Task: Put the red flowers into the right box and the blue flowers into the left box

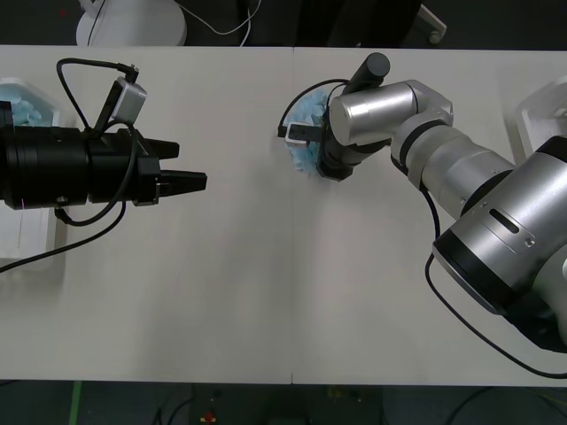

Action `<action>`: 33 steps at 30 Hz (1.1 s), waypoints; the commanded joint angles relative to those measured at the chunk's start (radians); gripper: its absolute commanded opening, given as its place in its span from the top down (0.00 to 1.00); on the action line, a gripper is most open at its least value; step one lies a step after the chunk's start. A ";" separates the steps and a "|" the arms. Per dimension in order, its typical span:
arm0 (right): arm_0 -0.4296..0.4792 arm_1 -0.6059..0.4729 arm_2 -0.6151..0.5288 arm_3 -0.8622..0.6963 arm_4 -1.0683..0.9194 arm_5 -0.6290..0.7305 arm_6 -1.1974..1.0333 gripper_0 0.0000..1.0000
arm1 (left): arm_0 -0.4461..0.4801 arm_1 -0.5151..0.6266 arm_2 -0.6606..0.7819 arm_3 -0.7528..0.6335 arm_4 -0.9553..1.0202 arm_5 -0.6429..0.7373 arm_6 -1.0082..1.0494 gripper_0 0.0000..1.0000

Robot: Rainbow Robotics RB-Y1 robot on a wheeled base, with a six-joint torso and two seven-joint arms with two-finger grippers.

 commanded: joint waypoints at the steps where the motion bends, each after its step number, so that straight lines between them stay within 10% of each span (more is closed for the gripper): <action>1: -0.060 0.022 0.014 -0.004 -0.016 0.029 0.005 0.88 | 0.012 -0.015 0.028 -0.038 -0.007 -0.013 -0.072 0.00; 5: -0.060 0.022 0.014 -0.004 -0.021 0.066 0.005 1.00 | 0.014 -0.015 0.028 -0.038 -0.007 -0.013 -0.073 0.00; 26: -0.060 -0.047 0.018 -0.032 -0.156 0.425 0.070 1.00 | 0.026 -0.015 0.028 -0.038 -0.004 -0.016 -0.076 0.00; 29: -0.060 -0.068 -0.003 -0.039 -0.166 0.407 0.070 0.49 | 0.028 -0.015 0.028 -0.038 -0.004 -0.016 -0.075 0.00; 33: -0.060 -0.077 -0.014 -0.047 -0.189 0.315 0.070 0.19 | 0.029 -0.015 0.028 -0.038 -0.004 -0.016 -0.076 0.00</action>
